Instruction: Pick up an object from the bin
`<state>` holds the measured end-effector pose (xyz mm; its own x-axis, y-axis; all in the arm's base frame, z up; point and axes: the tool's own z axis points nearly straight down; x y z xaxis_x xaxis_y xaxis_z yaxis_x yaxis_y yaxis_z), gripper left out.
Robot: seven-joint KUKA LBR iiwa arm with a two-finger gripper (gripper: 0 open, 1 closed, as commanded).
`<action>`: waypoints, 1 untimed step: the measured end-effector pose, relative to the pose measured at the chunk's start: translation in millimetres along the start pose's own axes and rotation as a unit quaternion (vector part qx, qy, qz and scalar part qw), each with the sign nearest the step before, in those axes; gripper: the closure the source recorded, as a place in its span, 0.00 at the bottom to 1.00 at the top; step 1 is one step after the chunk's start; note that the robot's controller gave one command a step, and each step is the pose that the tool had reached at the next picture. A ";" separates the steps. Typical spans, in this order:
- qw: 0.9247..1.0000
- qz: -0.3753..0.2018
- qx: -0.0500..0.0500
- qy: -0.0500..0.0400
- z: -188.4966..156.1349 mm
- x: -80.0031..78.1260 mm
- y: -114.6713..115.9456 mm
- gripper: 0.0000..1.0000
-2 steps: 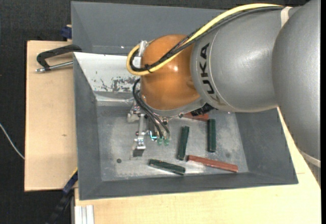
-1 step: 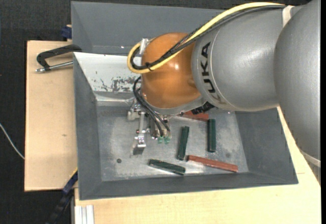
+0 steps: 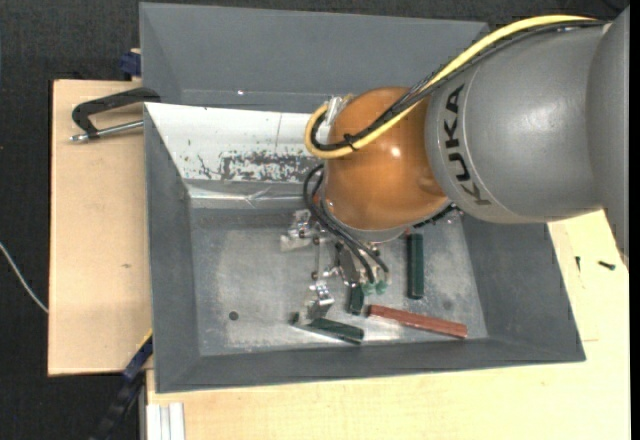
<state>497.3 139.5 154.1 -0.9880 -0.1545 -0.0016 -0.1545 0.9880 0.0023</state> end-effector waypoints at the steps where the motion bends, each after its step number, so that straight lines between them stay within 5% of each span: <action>1: 1.000 -0.025 0.001 0.000 -0.3 5.1 -19.9 0.00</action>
Offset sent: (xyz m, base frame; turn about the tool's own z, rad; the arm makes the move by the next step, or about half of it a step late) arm -0.0030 -0.0565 -0.0461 -0.5219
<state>495.3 119.1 154.4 -0.9790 -0.2040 -0.0016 -0.2040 0.9790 0.0010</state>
